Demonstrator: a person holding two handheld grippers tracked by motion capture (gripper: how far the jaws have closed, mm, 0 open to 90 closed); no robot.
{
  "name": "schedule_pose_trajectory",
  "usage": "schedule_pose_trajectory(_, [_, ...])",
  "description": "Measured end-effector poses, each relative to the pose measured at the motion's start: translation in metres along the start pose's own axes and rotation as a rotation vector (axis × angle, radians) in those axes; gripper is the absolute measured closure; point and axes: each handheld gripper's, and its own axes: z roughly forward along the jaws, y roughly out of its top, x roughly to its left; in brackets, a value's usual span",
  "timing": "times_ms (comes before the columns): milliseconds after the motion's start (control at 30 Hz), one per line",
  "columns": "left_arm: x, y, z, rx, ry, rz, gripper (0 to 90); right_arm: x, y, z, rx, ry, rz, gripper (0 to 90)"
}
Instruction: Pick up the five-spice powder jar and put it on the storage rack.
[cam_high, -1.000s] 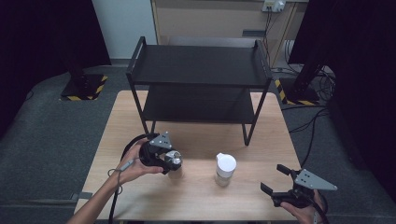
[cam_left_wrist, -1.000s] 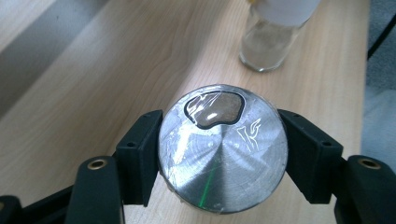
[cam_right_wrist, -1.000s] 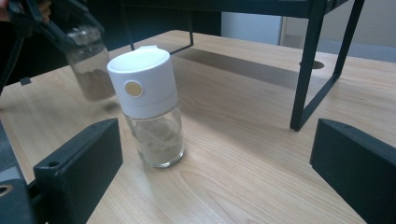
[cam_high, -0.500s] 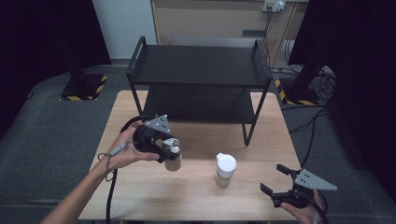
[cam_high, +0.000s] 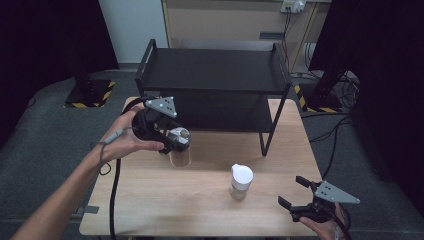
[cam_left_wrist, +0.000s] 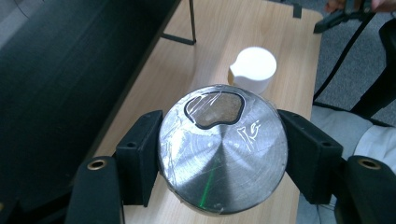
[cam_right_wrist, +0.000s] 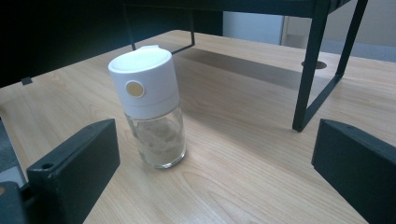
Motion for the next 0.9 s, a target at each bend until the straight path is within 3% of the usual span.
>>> schedule_pose_trajectory(167, [0.004,0.015,-0.018,-0.011,0.005,-0.007,33.8,0.000,0.000,0.001,0.001,0.003,0.000,1.6])
schedule_pose_trajectory(600, [0.014,0.071,-0.074,-0.032,0.073,-0.039,33.8,0.000,0.000,0.000,-0.003,0.000,0.003,1.6])
schedule_pose_trajectory(900, [0.025,0.093,-0.096,-0.039,0.114,-0.074,33.8,0.000,-0.001,-0.001,-0.007,-0.001,0.004,1.6])
